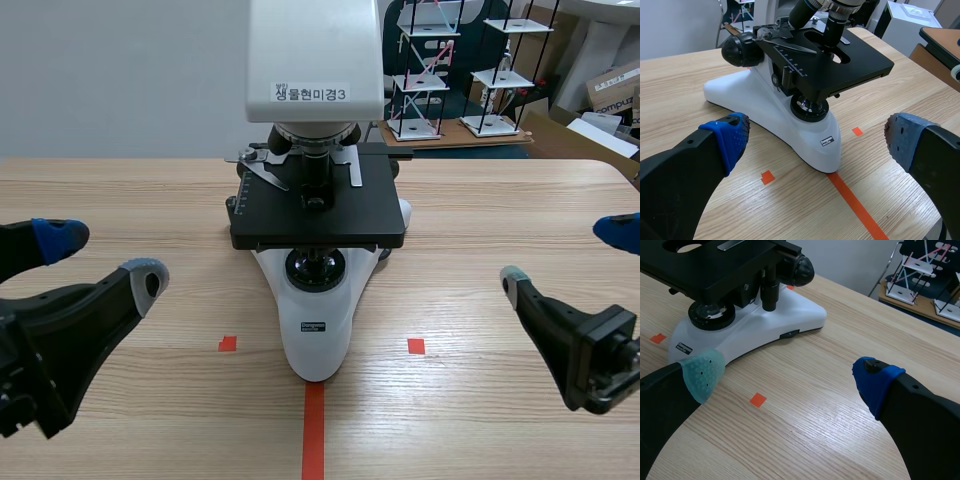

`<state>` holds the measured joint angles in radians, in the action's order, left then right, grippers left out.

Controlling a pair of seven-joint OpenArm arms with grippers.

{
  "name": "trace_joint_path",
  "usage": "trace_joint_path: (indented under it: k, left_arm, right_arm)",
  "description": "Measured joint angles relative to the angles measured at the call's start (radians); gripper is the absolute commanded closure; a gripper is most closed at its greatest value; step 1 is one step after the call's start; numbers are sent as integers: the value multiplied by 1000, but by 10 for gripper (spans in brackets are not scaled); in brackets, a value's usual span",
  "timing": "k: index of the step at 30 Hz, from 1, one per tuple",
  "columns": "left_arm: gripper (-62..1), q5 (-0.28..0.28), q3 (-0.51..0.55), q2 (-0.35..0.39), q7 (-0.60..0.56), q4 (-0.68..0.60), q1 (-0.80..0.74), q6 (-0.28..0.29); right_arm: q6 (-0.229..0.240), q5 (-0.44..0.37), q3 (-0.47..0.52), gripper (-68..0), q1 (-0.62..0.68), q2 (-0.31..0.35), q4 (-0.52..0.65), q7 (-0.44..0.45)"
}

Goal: Point at the stage knob

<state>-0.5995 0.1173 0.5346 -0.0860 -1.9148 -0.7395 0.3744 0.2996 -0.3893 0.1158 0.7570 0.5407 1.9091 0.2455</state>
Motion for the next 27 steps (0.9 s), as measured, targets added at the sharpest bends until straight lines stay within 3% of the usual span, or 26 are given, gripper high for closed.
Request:
trace_joint_path:
  k: [21,24,27]
  left_arm:
    - [-566,0,0,0,0,0,0,0]
    - [-566,0,0,0,0,0,0,0]
    - [-566,0,0,0,0,0,0,0]
  right_arm:
    - [-9,0,0,-559,0,0,0,2]
    - [-24,0,0,-460,0,-1,0,2]
    - [-23,3,0,-249,0,-1,0,5]
